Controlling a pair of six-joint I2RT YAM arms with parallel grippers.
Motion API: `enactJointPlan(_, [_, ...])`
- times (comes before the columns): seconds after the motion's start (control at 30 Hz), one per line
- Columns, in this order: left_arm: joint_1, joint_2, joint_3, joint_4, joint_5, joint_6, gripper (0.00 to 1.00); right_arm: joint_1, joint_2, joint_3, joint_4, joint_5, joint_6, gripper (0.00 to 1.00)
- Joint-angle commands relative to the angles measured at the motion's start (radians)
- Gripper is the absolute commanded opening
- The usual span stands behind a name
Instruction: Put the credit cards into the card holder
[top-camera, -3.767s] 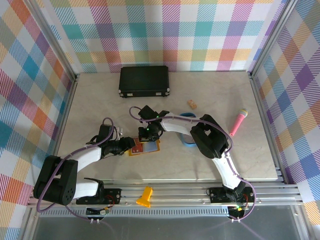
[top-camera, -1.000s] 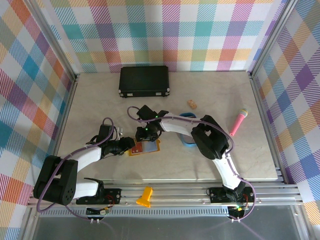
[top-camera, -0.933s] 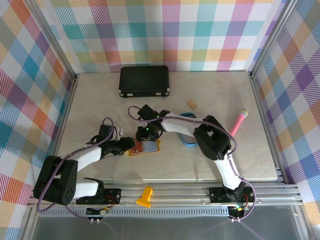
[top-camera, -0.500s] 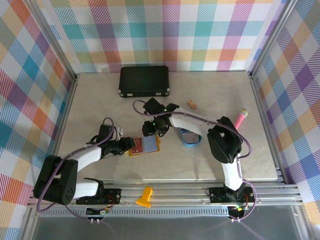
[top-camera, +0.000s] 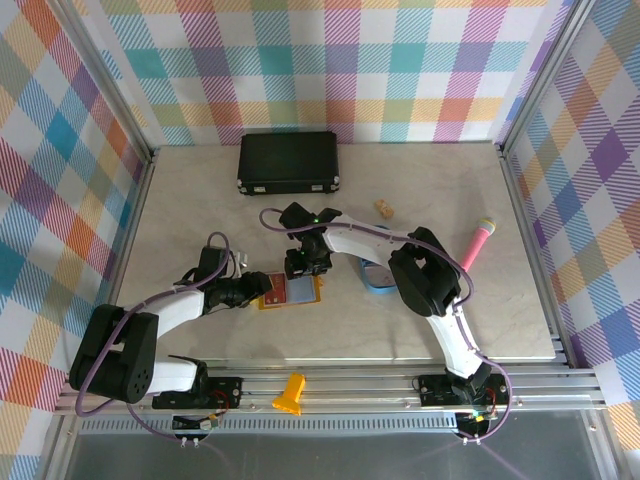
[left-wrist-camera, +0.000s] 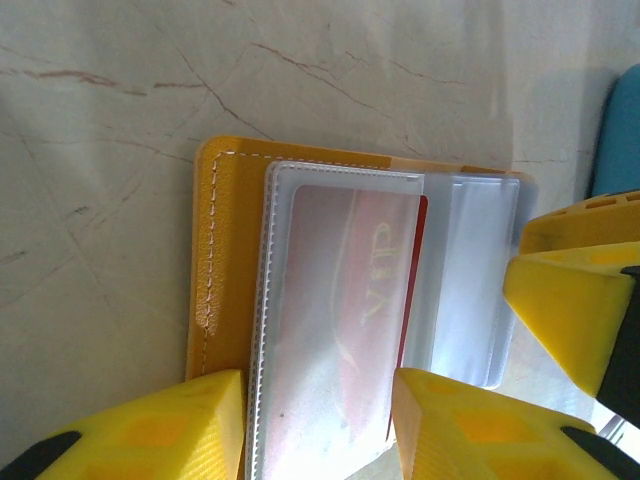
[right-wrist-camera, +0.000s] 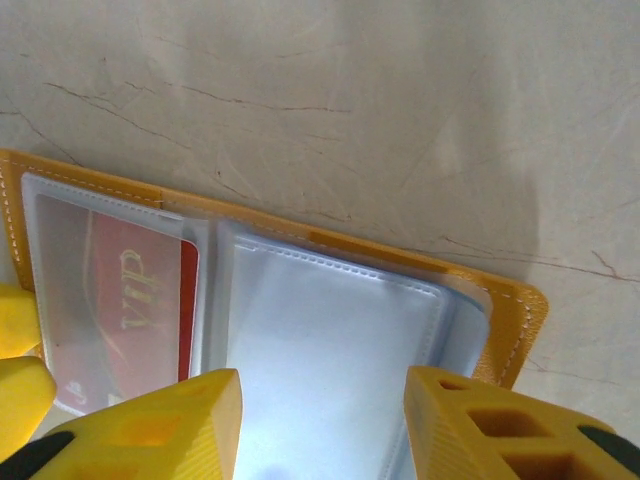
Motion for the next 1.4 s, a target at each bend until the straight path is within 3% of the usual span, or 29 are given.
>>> enactJointPlan(0.0, [-0.01,0.013,0.015,-0.003,-0.003,0.025,0.43,0.001,0.034,0.051,-0.043,-0.001,0.021,0.47])
enactJointPlan(0.57, [-0.011,0.012,0.014,-0.002,0.003,0.025,0.43,0.003,0.092,0.055,-0.022,-0.126,0.057,0.48])
enactJointPlan(1.0, [-0.015,0.014,0.013,0.002,0.002,0.021,0.43,0.003,0.066,0.003,0.144,-0.283,0.133,0.44])
enactJointPlan(1.37, [-0.017,-0.008,0.022,-0.018,-0.005,0.022,0.43,0.004,0.042,-0.039,0.239,-0.342,0.186,0.39])
